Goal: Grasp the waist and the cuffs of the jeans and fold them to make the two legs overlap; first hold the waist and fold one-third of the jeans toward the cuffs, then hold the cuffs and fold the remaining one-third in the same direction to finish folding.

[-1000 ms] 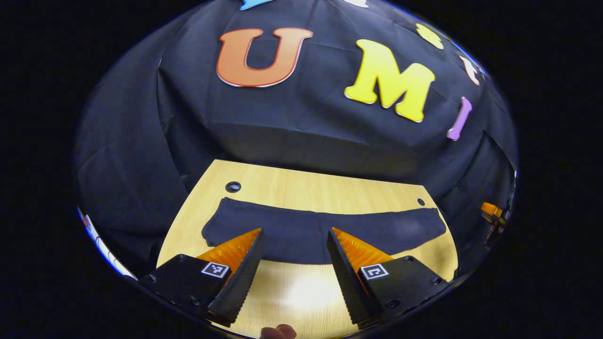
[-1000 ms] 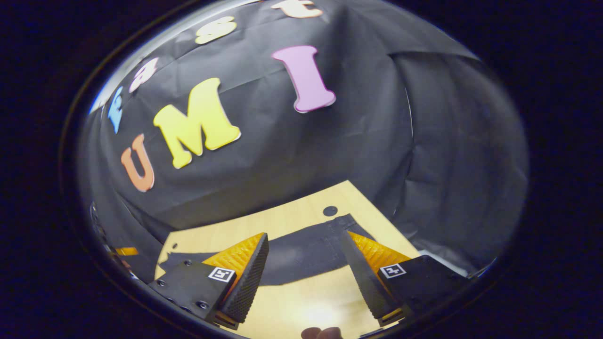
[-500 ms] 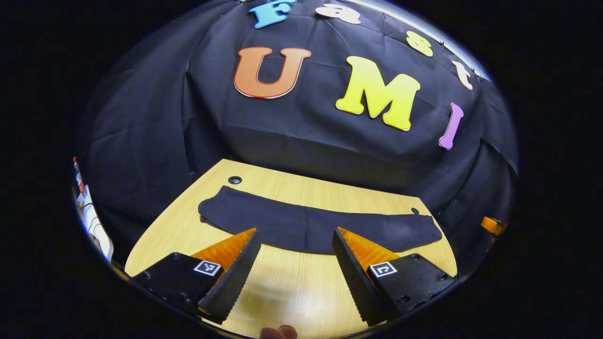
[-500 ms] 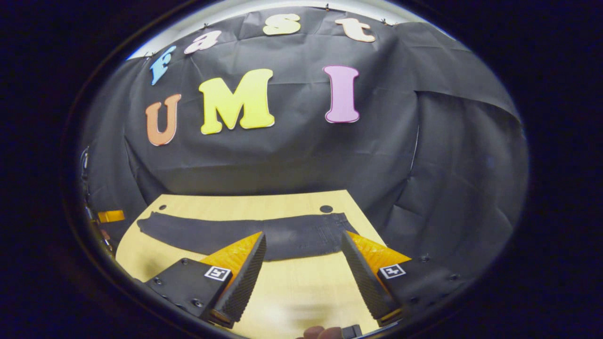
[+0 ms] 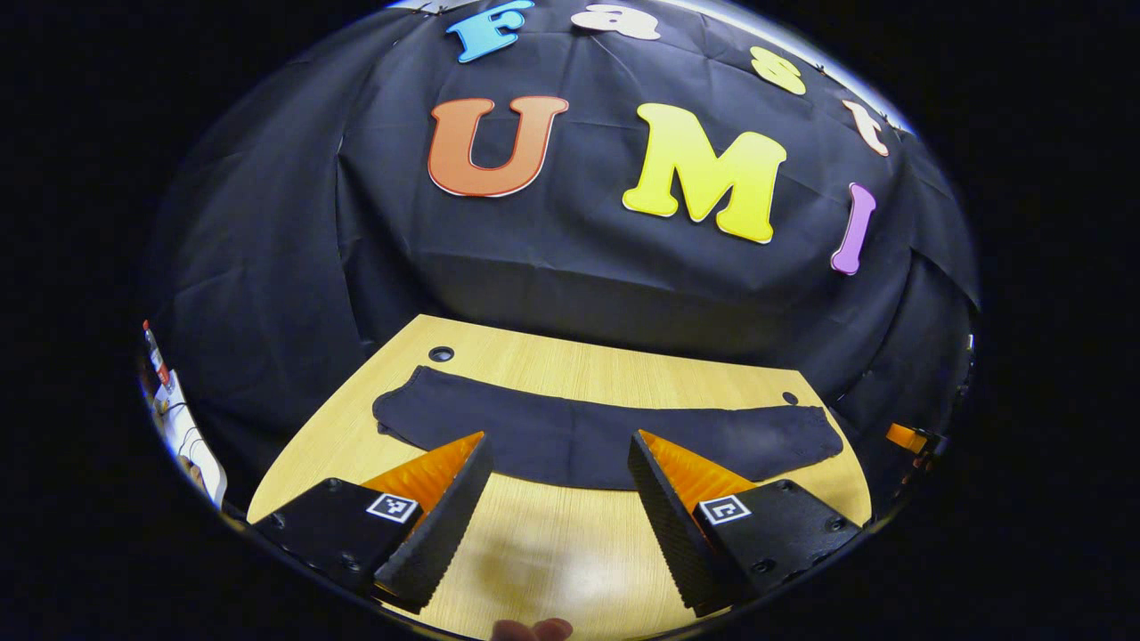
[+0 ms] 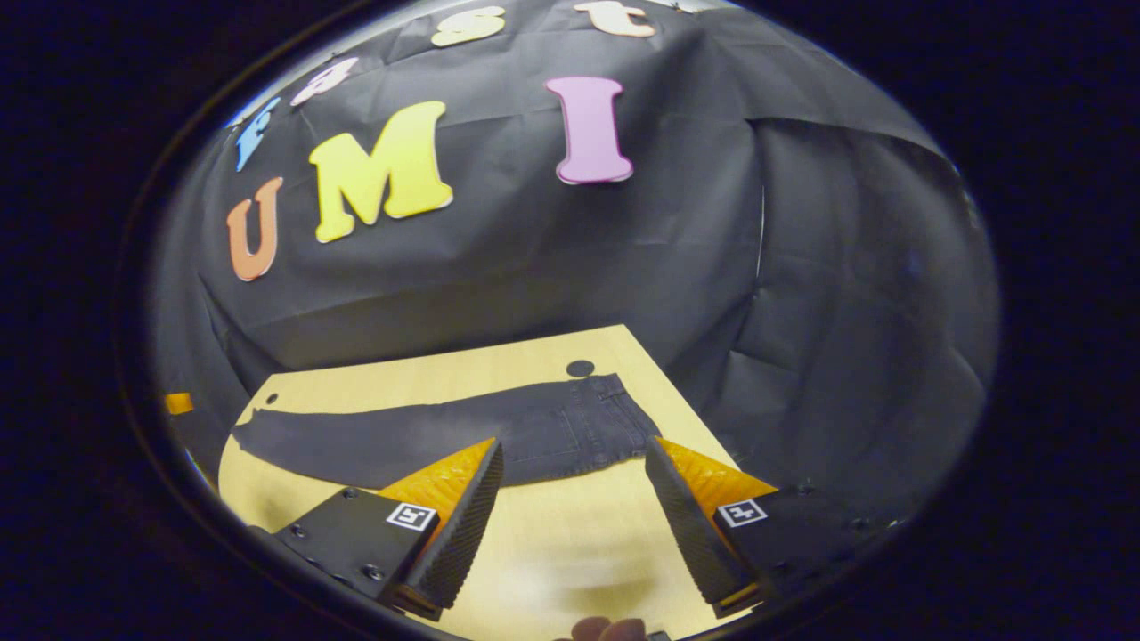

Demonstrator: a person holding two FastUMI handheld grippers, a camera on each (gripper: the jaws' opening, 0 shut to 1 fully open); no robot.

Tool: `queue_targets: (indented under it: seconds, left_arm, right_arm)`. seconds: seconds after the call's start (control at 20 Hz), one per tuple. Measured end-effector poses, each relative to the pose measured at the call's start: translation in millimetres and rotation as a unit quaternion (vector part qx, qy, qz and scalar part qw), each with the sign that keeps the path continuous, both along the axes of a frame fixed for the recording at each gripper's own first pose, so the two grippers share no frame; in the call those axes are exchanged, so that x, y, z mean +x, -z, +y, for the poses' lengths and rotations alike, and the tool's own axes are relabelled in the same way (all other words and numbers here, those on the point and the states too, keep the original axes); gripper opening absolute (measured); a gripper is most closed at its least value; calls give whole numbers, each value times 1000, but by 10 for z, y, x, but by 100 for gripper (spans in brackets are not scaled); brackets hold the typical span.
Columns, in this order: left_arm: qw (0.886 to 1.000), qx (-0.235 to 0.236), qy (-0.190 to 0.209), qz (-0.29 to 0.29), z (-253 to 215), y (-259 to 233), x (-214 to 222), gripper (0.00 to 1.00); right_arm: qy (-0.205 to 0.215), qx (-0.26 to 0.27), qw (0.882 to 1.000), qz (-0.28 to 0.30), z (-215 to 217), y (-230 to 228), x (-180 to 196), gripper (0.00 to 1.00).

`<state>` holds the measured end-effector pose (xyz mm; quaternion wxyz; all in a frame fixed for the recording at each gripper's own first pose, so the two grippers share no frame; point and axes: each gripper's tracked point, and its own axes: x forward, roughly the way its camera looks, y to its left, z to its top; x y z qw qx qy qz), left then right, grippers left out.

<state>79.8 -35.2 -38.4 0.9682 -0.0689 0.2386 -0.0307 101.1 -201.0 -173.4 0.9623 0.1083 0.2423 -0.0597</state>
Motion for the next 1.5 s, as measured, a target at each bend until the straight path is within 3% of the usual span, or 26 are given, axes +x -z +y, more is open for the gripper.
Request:
queue_targets:
  seconds: [0.25, 0.3, 0.55, 0.85, 0.9, 1.05, 1.15, 1.25, 1.35, 1.45, 1.5]
  left_arm:
    - [999, 16, -33, 29, -21, 77, -101, 99]
    - [998, 13, -43, 34, -24, 106, -119, 99]
    - [996, 12, -69, 55, -41, 179, -173, 99]
    - [995, 17, -80, 60, 0, 169, -81, 99]
    - [995, 16, -79, 61, 1, 183, -63, 99]
    - [995, 6, -78, 63, 0, 227, -24, 98]
    - [995, 1, -75, 63, 12, 237, -14, 99]
    - [995, -2, -75, 62, 63, 241, -26, 98]
    - [995, -7, -81, 60, 150, 240, -59, 99]
    - [994, -11, -90, 56, 268, 242, -90, 99]
    - [994, -12, -95, 53, 330, 248, -101, 99]
  right_arm:
    - [4, 10, 999, 32, -343, 756, 751, 99]
    - [11, 16, 999, 40, -412, 886, 876, 94]
    - [34, 25, 997, 58, -657, 1358, 1258, 99]
    - [39, 63, 995, 71, -638, 1613, 1351, 99]
    - [41, 77, 994, 71, -640, 1641, 1338, 94]
    - [41, 86, 993, 69, -623, 1661, 1339, 98]
    - [37, 114, 990, 77, -516, 1668, 1337, 94]
    - [42, 136, 987, 81, -460, 1663, 1367, 75]
    - [57, 120, 987, 90, -503, 1662, 1366, 55]
    - [59, 109, 987, 99, -494, 1587, 1329, 28]
    - [63, 102, 987, 106, -511, 1626, 1386, 23]
